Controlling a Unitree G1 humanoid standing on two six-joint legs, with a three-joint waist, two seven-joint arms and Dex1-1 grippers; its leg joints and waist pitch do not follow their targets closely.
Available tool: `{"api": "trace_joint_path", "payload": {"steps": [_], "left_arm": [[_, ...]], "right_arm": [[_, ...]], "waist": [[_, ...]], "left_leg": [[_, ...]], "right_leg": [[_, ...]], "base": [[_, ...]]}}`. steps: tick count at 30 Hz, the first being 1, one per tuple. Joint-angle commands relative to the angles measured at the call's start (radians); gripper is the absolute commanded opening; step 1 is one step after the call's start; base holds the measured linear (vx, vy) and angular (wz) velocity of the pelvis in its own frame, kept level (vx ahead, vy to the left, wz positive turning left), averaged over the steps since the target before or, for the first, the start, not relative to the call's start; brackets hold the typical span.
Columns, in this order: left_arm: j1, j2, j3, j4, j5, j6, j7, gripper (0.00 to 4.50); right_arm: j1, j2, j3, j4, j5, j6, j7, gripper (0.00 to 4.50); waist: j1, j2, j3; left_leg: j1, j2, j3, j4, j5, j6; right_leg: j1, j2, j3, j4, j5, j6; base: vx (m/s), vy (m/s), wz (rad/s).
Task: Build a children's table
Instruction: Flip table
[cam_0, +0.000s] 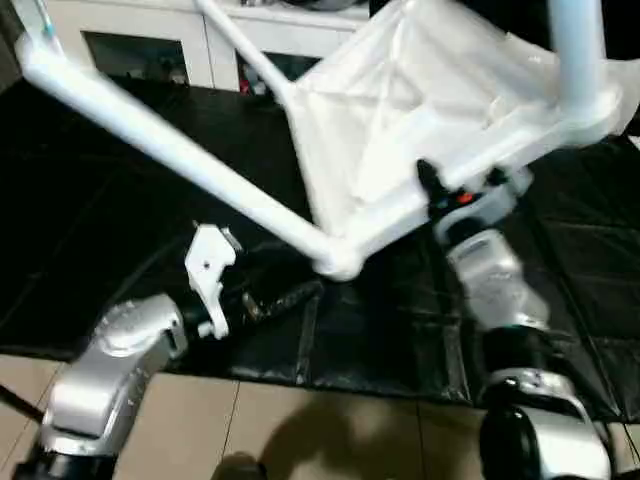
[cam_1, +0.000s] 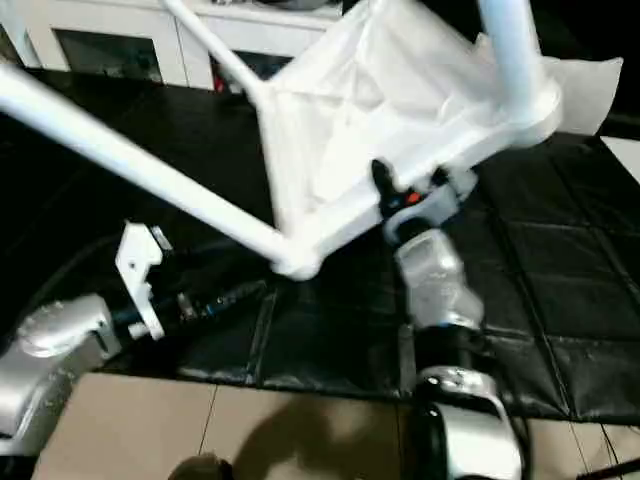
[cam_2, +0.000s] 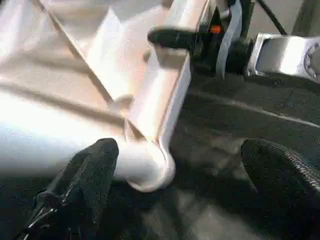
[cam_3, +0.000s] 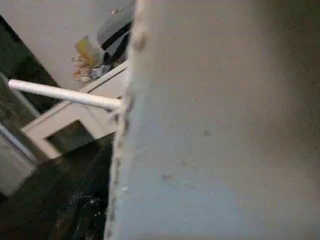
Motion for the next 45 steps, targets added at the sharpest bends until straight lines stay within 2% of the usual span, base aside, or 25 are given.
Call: {"api": "trace_joint_path", "payload": {"steps": [1, 3, 4, 7, 9, 10, 11, 12, 14, 16, 18, 20, 22, 23, 28, 29, 32, 35, 36, 39, 41, 42, 43, 44, 45], "left_arm": [[-0.018, 0.007, -0.006, -0.034, 0.011, 0.025, 0.008, 4.5], [-0.035, 0.012, -0.008, -0.057, 0.008, 0.048, 0.013, 4.5], [-0.05, 0.017, -0.01, -0.079, 0.002, 0.072, 0.017, 4.5], [-0.06, 0.028, -0.014, -0.099, -0.004, 0.091, 0.029, 4.5], [-0.07, 0.035, -0.016, -0.108, 0.0, 0.102, 0.036, 4.5], [-0.076, 0.039, -0.018, -0.112, 0.002, 0.109, 0.041, 4.5], [-0.09, 0.044, -0.017, -0.119, 0.014, 0.102, 0.05, 4.5], [-0.094, 0.044, -0.015, -0.12, 0.016, 0.1, 0.053, 4.5], [-0.115, 0.04, -0.003, -0.133, 0.014, 0.106, 0.066, 4.5], [-0.145, 0.048, 0.002, -0.155, 0.016, 0.114, 0.07, 4.5], [-0.159, 0.053, 0.003, -0.162, 0.02, 0.114, 0.071, 4.5], [-0.223, 0.078, 0.004, -0.176, 0.046, 0.108, 0.079, 4.5], [-0.249, 0.086, 0.006, -0.178, 0.054, 0.101, 0.081, 4.5], [-0.284, 0.089, 0.009, -0.176, 0.065, 0.081, 0.086, 4.5], [-0.361, 0.129, -0.023, -0.186, 0.121, 0.021, 0.06, 4.5], [-0.378, 0.144, -0.035, -0.183, 0.147, 0.004, 0.057, 4.5], [-0.412, 0.171, -0.055, -0.164, 0.207, -0.055, 0.056, 4.5], [-0.452, 0.181, -0.053, -0.149, 0.223, -0.128, 0.035, 4.5], [-0.469, 0.173, -0.05, -0.139, 0.23, -0.153, 0.044, 4.5], [-0.506, 0.165, -0.056, -0.104, 0.286, -0.228, 0.084, 4.5], [-0.531, 0.165, -0.062, -0.067, 0.339, -0.31, 0.116, 4.5], [-0.533, 0.167, -0.064, -0.061, 0.348, -0.32, 0.119, 4.5], [-0.538, 0.175, -0.069, -0.041, 0.38, -0.355, 0.131, 4.5], [-0.54, 0.179, -0.073, -0.032, 0.394, -0.369, 0.133, 4.5], [-0.542, 0.186, -0.078, -0.018, 0.42, -0.391, 0.142, 4.5]], "right_arm": [[0.011, -0.061, 0.016, -0.083, -0.092, 0.001, -0.057, 2.09], [0.029, -0.088, 0.053, -0.138, -0.143, 0.042, -0.082, 2.09], [0.045, -0.115, 0.085, -0.187, -0.189, 0.094, -0.108, 2.09], [0.062, -0.133, 0.099, -0.243, -0.205, 0.171, -0.141, 2.09], [0.074, -0.146, 0.11, -0.281, -0.22, 0.224, -0.169, 2.07], [0.08, -0.153, 0.117, -0.299, -0.225, 0.251, -0.184, 2.07], [0.087, -0.17, 0.133, -0.326, -0.244, 0.296, -0.205, 2.05], [0.088, -0.175, 0.137, -0.331, -0.249, 0.305, -0.208, 2.04], [0.093, -0.183, 0.145, -0.36, -0.258, 0.35, -0.23, 2.04], [0.097, -0.191, 0.156, -0.404, -0.282, 0.439, -0.268, 2.04], [0.096, -0.195, 0.164, -0.416, -0.299, 0.47, -0.282, 2.03], [0.084, -0.201, 0.201, -0.435, -0.339, 0.542, -0.293, 2.03], [0.079, -0.206, 0.221, -0.435, -0.345, 0.542, -0.288, 2.03], [0.076, -0.216, 0.257, -0.416, -0.37, 0.516, -0.275, 2.56], [0.073, -0.216, 0.301, -0.365, -0.415, 0.458, -0.278, 2.91], [0.073, -0.214, 0.305, -0.358, -0.424, 0.446, -0.286, 3.13], [0.079, -0.214, 0.313, -0.336, -0.451, 0.413, -0.298, 3.37], [0.104, -0.212, 0.32, -0.263, -0.463, 0.289, -0.28, 3.61], [0.107, -0.205, 0.313, -0.234, -0.465, 0.258, -0.287, 3.68], [0.098, -0.189, 0.298, -0.152, -0.476, 0.193, -0.316, 3.68], [0.079, -0.173, 0.275, -0.074, -0.457, 0.103, -0.304, 3.68], [0.077, -0.171, 0.272, -0.065, -0.454, 0.092, -0.301, 3.68], [0.068, -0.164, 0.262, -0.034, -0.445, 0.055, -0.294, 3.68], [0.064, -0.162, 0.258, -0.019, -0.44, 0.04, -0.287, 3.68], [0.058, -0.156, 0.251, -0.001, -0.43, 0.013, -0.277, 3.52]], "waist": [[-0.012, -0.001, -0.067], [-0.012, -0.003, -0.067], [-0.015, -0.006, -0.066], [-0.016, -0.008, -0.065], [-0.019, -0.007, -0.063], [-0.022, -0.013, -0.062], [-0.021, -0.01, -0.064], [-0.021, -0.01, -0.063], [-0.023, -0.013, -0.062], [-0.023, -0.016, -0.061], [-0.023, -0.017, -0.062], [-0.024, -0.018, -0.061], [-0.025, -0.016, -0.059], [-0.025, -0.018, -0.058], [-0.033, -0.021, -0.056], [-0.035, -0.024, -0.056], [-0.034, -0.023, -0.059], [-0.032, -0.024, -0.063], [-0.032, -0.019, -0.064], [-0.035, -0.021, -0.065], [-0.035, -0.018, -0.064], [-0.036, -0.02, -0.063], [-0.035, -0.016, -0.064], [-0.037, -0.018, -0.064], [-0.037, -0.018, -0.065]], "left_leg": [[0.028, 0.023, -0.004, -0.067, -0.135, -0.048], [0.027, 0.021, -0.003, -0.065, -0.131, -0.054], [0.025, 0.02, -0.002, -0.064, -0.127, -0.053], [0.022, 0.016, -0.002, -0.064, -0.131, -0.056], [0.025, 0.017, -0.003, -0.066, -0.162, -0.063], [0.025, 0.018, -0.004, -0.067, -0.166, -0.065], [0.028, 0.019, -0.006, -0.067, -0.167, -0.07], [0.028, 0.019, -0.006, -0.067, -0.168, -0.072], [0.03, 0.019, -0.006, -0.068, -0.196, -0.082], [0.031, 0.02, -0.007, -0.069, -0.206, -0.088], [0.031, 0.019, -0.008, -0.068, -0.212, -0.094], [0.034, 0.018, -0.009, -0.069, -0.233, -0.104], [0.033, 0.017, -0.01, -0.07, -0.249, -0.11], [0.036, 0.018, -0.011, -0.07, -0.269, -0.114], [0.035, 0.017, -0.016, -0.071, -0.315, -0.12], [0.035, 0.017, -0.016, -0.07, -0.32, -0.117], [0.033, 0.018, -0.015, -0.068, -0.292, -0.119], [0.031, 0.018, -0.012, -0.065, -0.266, -0.121], [0.031, 0.018, -0.012, -0.064, -0.257, -0.123], [0.029, 0.017, -0.011, -0.063, -0.257, -0.121], [0.029, 0.017, -0.012, -0.062, -0.271, -0.12], [0.029, 0.017, -0.011, -0.061, -0.283, -0.117], [0.03, 0.018, -0.013, -0.062, -0.288, -0.116], [0.03, 0.018, -0.012, -0.062, -0.295, -0.115], [0.028, 0.019, -0.013, -0.062, -0.297, -0.111]], "right_leg": [[0.046, -0.068, 0.051, -0.062, -0.081, -0.088], [0.047, -0.067, 0.052, -0.063, -0.086, -0.076], [0.046, -0.066, 0.054, -0.063, -0.083, -0.072], [0.047, -0.065, 0.054, -0.066, -0.107, -0.055], [0.043, -0.066, 0.054, -0.072, -0.162, -0.044], [0.043, -0.064, 0.054, -0.073, -0.168, -0.04], [0.042, -0.062, 0.053, -0.071, -0.162, -0.037], [0.041, -0.061, 0.053, -0.071, -0.159, -0.035], [0.039, -0.062, 0.053, -0.074, -0.179, -0.037], [0.038, -0.063, 0.053, -0.075, -0.199, -0.034], [0.038, -0.064, 0.053, -0.074, -0.196, -0.031], [0.035, -0.064, 0.053, -0.078, -0.226, -0.019], [0.034, -0.065, 0.053, -0.081, -0.249, -0.008], [0.033, -0.066, 0.052, -0.084, -0.278, -0.004], [0.033, -0.071, 0.051, -0.091, -0.362, 0.004], [0.032, -0.071, 0.052, -0.092, -0.371, 0.006], [0.032, -0.069, 0.053, -0.087, -0.329, 0.004], [0.034, -0.072, 0.053, -0.081, -0.27, -0.015], [0.036, -0.071, 0.053, -0.077, -0.242, -0.025], [0.037, -0.068, 0.053, -0.075, -0.216, -0.04], [0.037, -0.069, 0.053, -0.076, -0.232, -0.04], [0.036, -0.07, 0.053, -0.078, -0.25, -0.036], [0.036, -0.071, 0.053, -0.078, -0.256, -0.036], [0.035, -0.07, 0.053, -0.079, -0.266, -0.037], [0.035, -0.071, 0.053, -0.078, -0.264, -0.038]], "base": [[0.0, 0.0, 0.0], [0.0, 0.0, 0.0], [0.0, 0.0, 0.0], [0.0, 0.0, 0.0], [0.0, 0.0, 0.0], [0.0, 0.0, 0.0], [0.0, 0.0, 0.0], [0.0, 0.0, 0.0], [0.0, 0.0, 0.0], [0.0, 0.0, 0.0], [0.0, 0.0, 0.0], [0.0, 0.0, 0.0], [0.0, 0.0, 0.0], [0.0, 0.0, 0.0], [0.0, 0.0, 0.0], [0.0, 0.0, 0.0], [0.0, 0.0, 0.0], [0.0, 0.0, 0.0], [0.0, 0.0, 0.0], [0.0, 0.0, 0.0], [0.0, 0.0, 0.0], [0.0, 0.0, 0.0], [0.0, 0.0, 0.0], [0.0, 0.0, 0.0], [0.0, 0.0, 0.0]]}}
